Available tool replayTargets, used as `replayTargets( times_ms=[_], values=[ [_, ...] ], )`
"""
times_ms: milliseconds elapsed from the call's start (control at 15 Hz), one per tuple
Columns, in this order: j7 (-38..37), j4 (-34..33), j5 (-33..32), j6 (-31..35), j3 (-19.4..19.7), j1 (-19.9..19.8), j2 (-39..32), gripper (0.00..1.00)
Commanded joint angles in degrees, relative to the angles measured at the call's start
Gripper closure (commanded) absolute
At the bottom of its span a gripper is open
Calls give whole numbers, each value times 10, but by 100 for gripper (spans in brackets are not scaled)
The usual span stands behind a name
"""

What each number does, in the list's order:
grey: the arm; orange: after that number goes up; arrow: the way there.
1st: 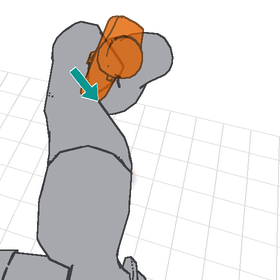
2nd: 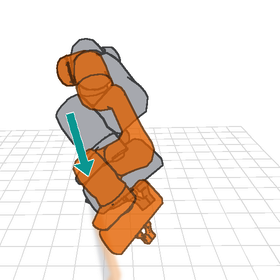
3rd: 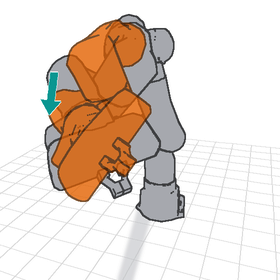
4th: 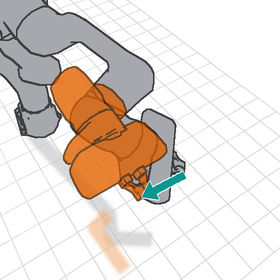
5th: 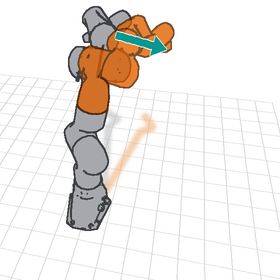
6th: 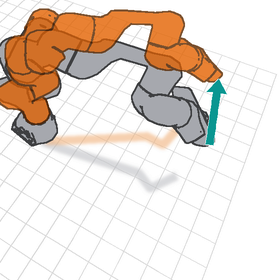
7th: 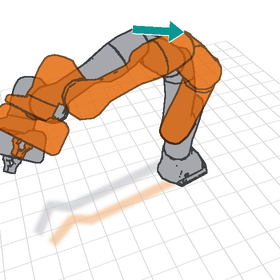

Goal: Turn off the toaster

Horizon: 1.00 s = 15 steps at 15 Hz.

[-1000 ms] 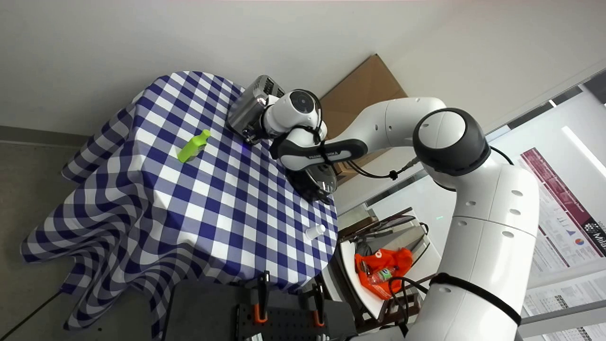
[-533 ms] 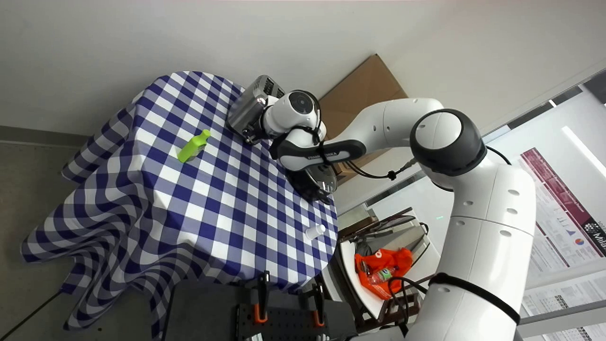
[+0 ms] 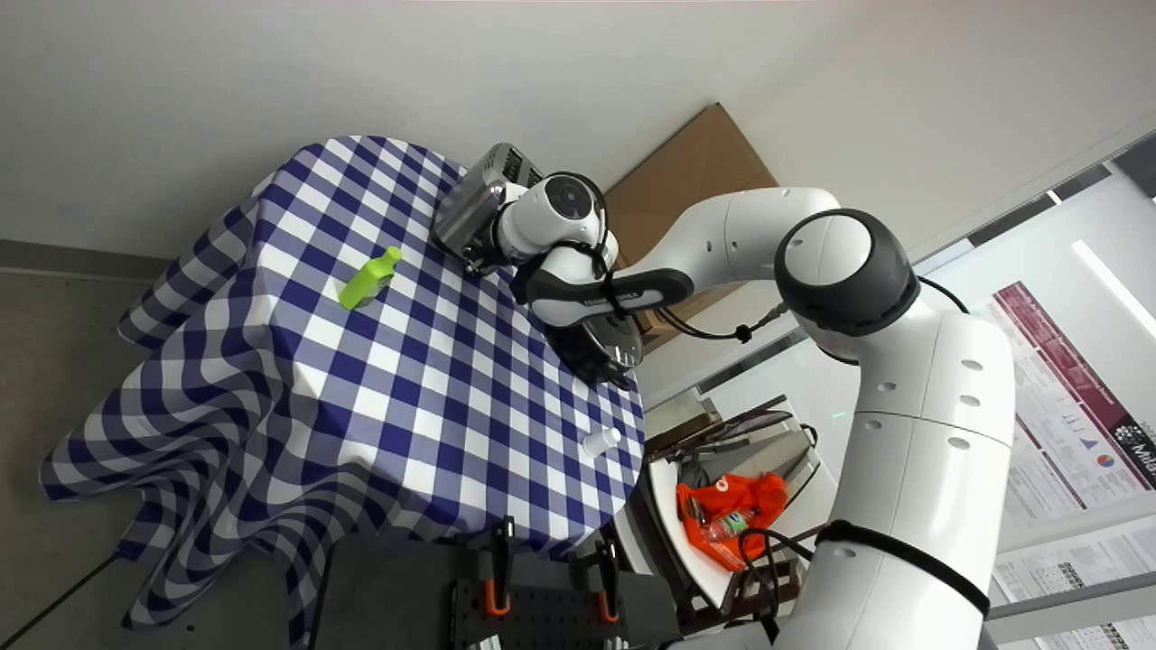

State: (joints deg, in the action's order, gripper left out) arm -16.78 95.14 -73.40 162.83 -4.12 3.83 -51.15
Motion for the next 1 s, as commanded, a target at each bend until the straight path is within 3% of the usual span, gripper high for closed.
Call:
replayTargets(
  times_ms=[0, 933],
  values=[
    [-4, -21, -12, 6, 6, 4, -7, 100],
    [3, 12, -4, 4, -3, -2, 20, 100]
  ],
)
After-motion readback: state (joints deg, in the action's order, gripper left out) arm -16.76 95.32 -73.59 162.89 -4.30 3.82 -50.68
